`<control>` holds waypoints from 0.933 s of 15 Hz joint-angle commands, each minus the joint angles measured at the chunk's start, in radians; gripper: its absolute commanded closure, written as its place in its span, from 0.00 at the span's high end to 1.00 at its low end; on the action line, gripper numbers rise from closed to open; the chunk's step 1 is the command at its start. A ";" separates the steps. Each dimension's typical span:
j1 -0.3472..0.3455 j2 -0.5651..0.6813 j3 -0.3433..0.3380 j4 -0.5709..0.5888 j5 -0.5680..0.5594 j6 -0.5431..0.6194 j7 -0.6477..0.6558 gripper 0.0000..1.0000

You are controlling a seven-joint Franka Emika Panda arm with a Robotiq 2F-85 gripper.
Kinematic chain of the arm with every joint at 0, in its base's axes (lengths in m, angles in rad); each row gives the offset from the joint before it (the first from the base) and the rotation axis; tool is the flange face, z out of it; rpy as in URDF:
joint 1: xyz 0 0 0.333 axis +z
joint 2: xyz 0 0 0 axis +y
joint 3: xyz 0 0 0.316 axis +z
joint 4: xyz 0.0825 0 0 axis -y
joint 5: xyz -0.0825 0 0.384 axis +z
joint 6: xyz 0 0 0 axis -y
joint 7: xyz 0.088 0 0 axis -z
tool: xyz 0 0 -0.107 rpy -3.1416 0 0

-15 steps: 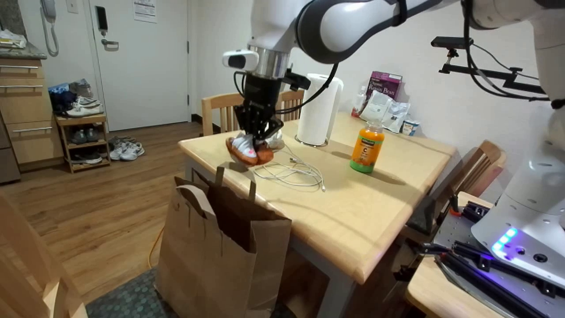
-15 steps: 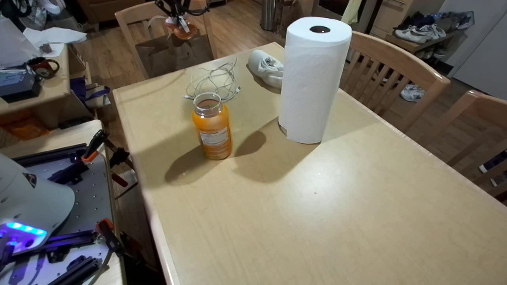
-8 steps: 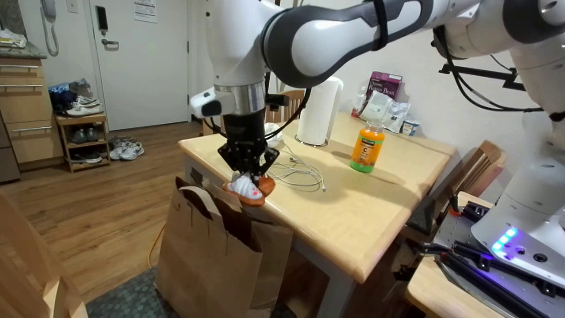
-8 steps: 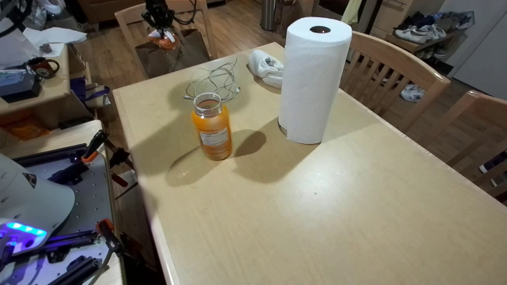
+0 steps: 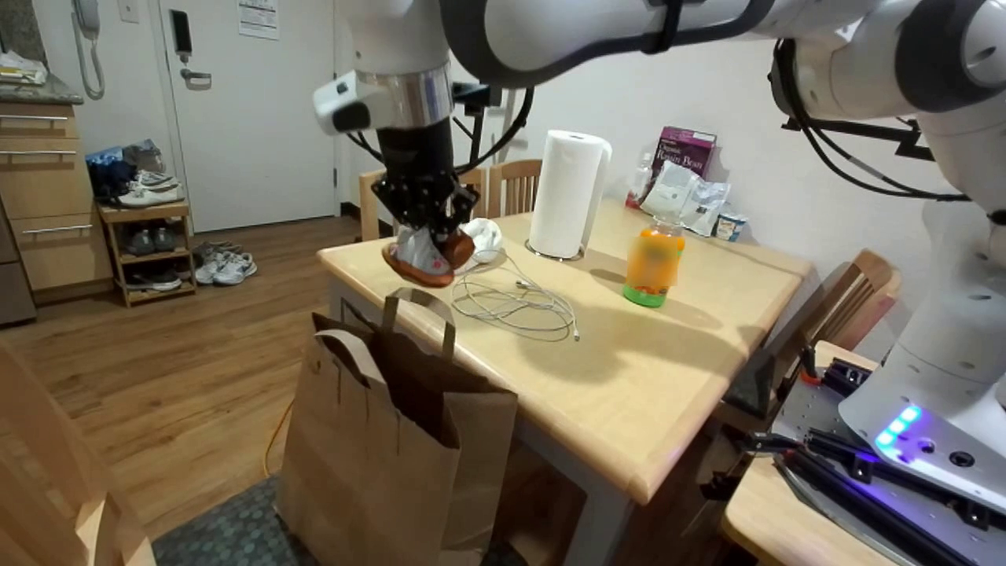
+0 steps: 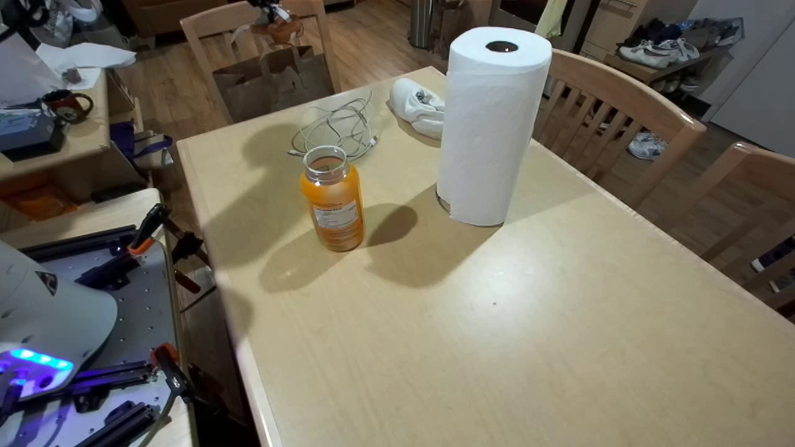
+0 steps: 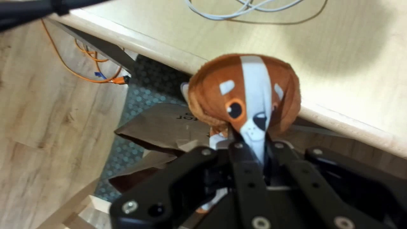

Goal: Put the packet and cap in the bag

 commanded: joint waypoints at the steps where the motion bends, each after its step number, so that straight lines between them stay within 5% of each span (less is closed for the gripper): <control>1: 0.065 -0.009 -0.069 0.115 -0.039 -0.069 0.002 0.03; 14: 0.139 0.080 -0.052 0.239 0.112 -0.175 -0.181 0.03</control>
